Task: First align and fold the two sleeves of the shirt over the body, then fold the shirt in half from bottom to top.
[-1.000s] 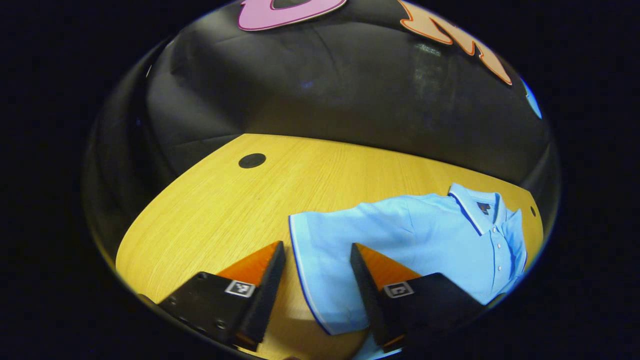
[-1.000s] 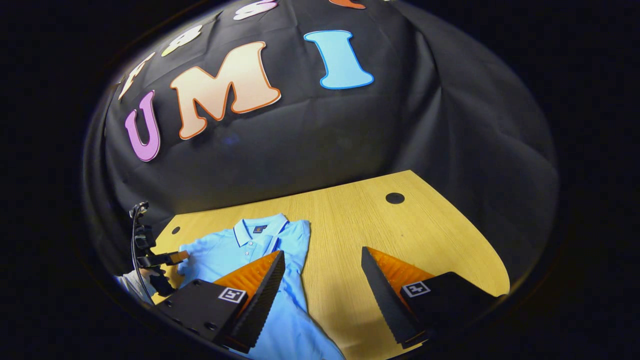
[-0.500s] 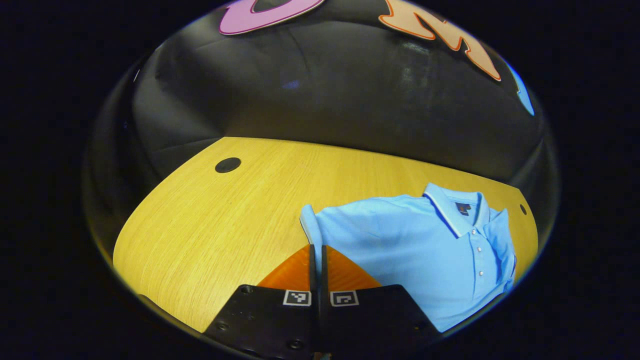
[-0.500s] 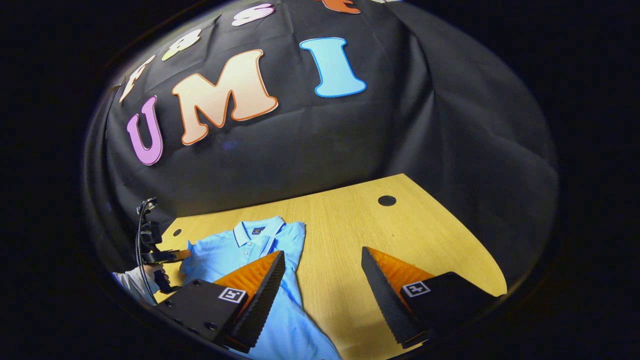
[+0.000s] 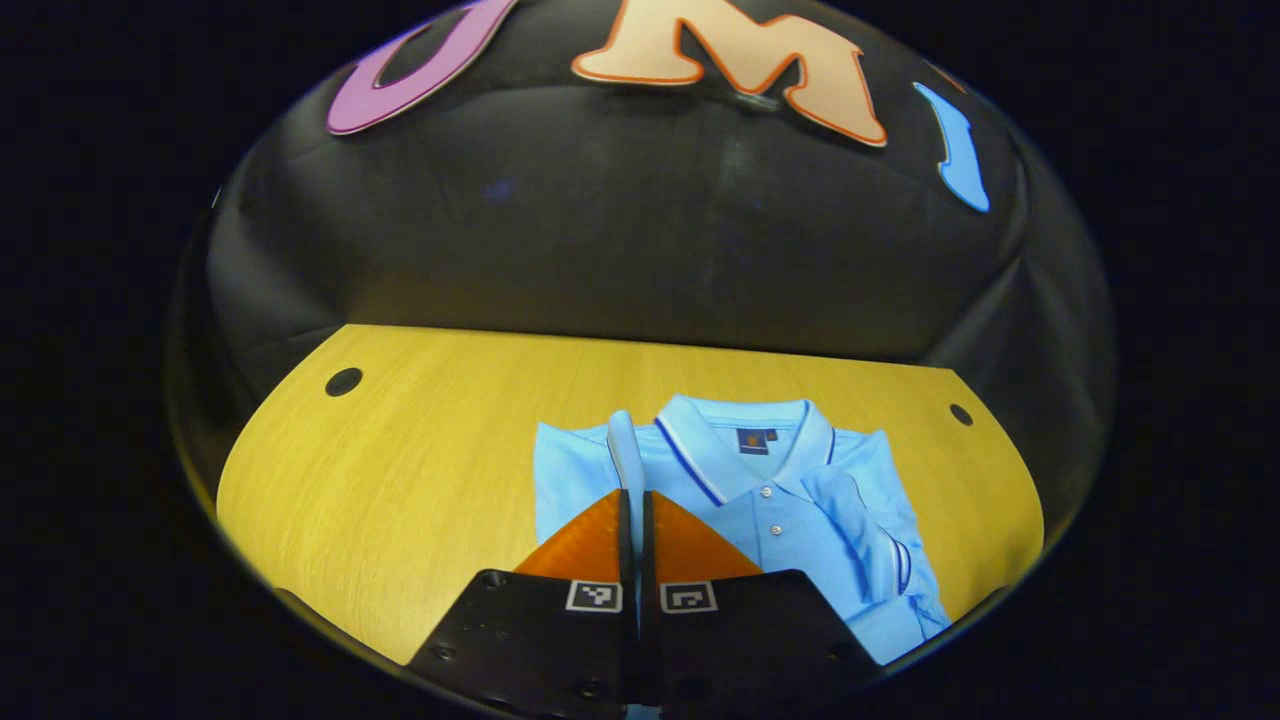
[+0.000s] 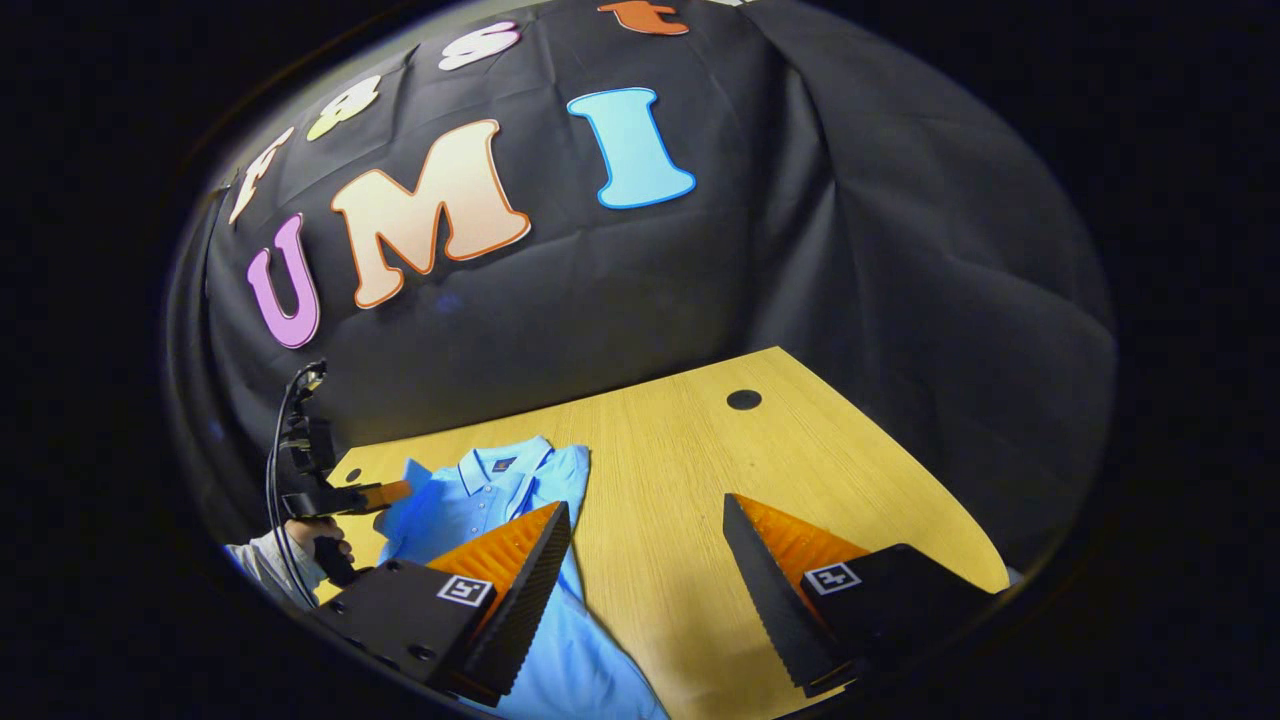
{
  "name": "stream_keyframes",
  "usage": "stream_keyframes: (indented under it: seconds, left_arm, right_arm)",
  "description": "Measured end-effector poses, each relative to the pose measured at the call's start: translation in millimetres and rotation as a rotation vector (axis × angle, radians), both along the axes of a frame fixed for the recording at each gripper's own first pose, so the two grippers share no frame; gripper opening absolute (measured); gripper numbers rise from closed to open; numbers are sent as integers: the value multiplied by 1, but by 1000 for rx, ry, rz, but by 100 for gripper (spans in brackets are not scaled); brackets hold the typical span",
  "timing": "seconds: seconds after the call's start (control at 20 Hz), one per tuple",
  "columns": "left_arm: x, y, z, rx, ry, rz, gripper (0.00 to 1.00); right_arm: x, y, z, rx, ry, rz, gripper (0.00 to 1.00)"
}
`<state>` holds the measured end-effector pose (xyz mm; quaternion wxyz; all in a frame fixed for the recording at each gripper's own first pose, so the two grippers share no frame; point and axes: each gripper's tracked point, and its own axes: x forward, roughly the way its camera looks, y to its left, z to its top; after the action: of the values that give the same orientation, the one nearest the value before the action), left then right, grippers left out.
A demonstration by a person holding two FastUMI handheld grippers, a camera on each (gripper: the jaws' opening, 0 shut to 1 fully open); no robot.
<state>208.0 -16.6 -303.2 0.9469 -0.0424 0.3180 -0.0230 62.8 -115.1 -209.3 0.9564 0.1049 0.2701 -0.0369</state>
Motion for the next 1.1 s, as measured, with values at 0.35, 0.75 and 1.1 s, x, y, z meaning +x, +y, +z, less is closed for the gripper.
stream_keyframes:
  seconds: [0.35,0.75,1.1]
  left_arm:
    - [0,-34,-33,-10,66,-39,1]
    - [-26,-12,34,-67,-96,-70,97]
    - [-104,26,83,-5,-169,-36,96]
  right_arm:
    - [2,8,-7,19,14,-1,97]
    - [3,35,-16,-34,-14,23,97]
    - [-36,62,-9,-58,-46,128,97]
